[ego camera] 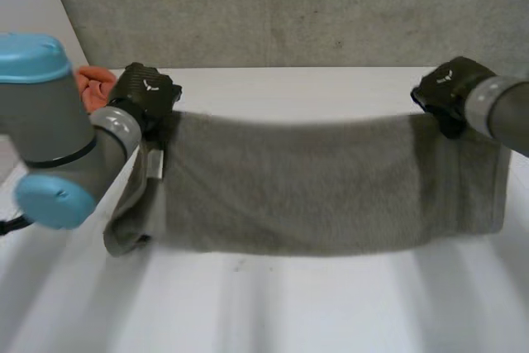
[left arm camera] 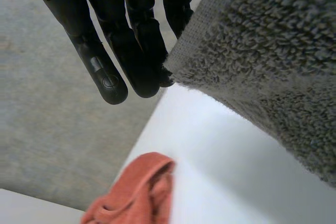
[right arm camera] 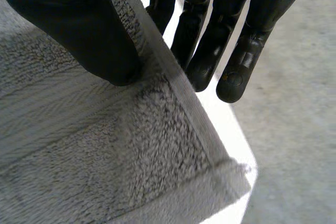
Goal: Fold the laundry.
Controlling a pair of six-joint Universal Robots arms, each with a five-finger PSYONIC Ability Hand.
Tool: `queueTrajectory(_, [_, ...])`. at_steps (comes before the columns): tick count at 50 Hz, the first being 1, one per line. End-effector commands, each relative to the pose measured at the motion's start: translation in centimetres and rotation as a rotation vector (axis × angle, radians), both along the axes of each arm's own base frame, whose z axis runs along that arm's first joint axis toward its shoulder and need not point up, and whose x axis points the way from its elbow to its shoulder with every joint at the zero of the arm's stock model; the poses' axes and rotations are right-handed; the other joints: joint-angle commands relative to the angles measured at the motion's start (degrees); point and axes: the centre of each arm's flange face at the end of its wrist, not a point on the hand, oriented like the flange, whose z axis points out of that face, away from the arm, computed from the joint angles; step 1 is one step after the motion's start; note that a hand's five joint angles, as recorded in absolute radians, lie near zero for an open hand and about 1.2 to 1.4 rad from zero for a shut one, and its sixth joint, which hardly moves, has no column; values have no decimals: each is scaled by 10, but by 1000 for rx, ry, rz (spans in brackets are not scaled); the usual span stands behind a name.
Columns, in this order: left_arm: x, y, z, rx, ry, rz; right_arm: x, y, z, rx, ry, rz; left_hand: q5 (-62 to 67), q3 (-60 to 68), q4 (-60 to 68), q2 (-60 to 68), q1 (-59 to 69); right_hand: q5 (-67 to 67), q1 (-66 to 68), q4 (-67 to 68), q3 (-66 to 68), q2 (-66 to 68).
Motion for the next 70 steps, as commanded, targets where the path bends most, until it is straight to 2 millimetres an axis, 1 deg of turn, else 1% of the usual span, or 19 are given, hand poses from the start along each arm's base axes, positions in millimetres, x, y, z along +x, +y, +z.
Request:
queueTrajectory(1, [-10,-64,42,-416,130,11,28,-64,32,-387,-167,-54,143,115,109,111,141,130,233,118,124,132])
queueTrajectory(4, [-10,-79,84,-682,223,-24,36,-74,61,-557,-273,-46,143,115,109,111,141,130,233,118,124,132])
queueTrajectory(5, [-10,-80,94,-741,241,-33,37,-78,82,-664,-344,-42,143,115,109,111,141,130,233,118,124,132])
queueTrajectory(10, [-8,-72,144,-971,395,-65,35,-72,139,-916,-505,-25,143,115,109,111,141,130,233,118,124,132])
queueTrajectory(12, [-4,-70,153,-973,430,-68,33,-66,152,-958,-532,-31,143,115,109,111,141,130,233,118,124,132])
queueTrajectory(15, [0,-64,154,-932,490,-79,32,-64,153,-950,-532,-32,143,115,109,111,141,130,233,118,124,132])
queueTrajectory(21, [3,-54,127,-819,485,-84,43,-51,124,-796,-503,-14,143,115,109,111,141,130,233,118,124,132])
queueTrajectory(23, [5,-51,106,-745,462,-73,42,-49,111,-748,-489,-17,143,115,109,111,141,130,233,118,124,132])
queueTrajectory(27, [6,-43,59,-572,413,-57,40,-41,70,-607,-437,-9,143,115,109,111,141,130,233,118,124,132])
queueTrajectory(28, [7,-40,49,-533,401,-53,40,-37,49,-539,-412,4,143,115,109,111,141,130,233,118,124,132])
queueTrajectory(31, [7,-27,11,-390,359,-45,41,-28,15,-431,-374,31,143,115,109,111,141,130,233,118,124,132])
queueTrajectory(32, [8,-23,2,-354,348,-44,41,-21,-9,-358,-346,51,143,115,109,111,141,130,233,118,124,132])
queueTrajectory(34, [8,-11,-27,-256,310,-42,40,-13,-31,-285,-323,65,143,115,109,111,141,130,233,118,124,132])
queueTrajectory(38, [9,8,-60,-144,244,-42,31,9,-79,-108,-252,63,143,115,109,111,141,130,233,118,124,132])
queueTrajectory(44, [16,32,-97,-5,91,-34,5,27,-111,54,-124,29,143,115,109,111,141,130,233,118,124,132])
queueTrajectory(48, [25,46,-100,72,13,-27,-8,43,-126,156,-47,26,143,115,109,111,141,130,233,118,124,132])
queueTrajectory(54, [33,68,-94,209,-24,-26,-34,51,-110,138,-25,-27,143,115,109,111,141,130,233,118,124,132])
queueTrajectory(59, [37,79,-85,242,-3,-18,-44,47,-108,127,-52,-41,-280,-308,-314,-312,-282,130,233,118,124,132])
queueTrajectory(70, [52,64,-75,270,208,87,-62,26,-109,48,-90,-96,-346,-374,-380,-379,-348,130,233,118,124,132])
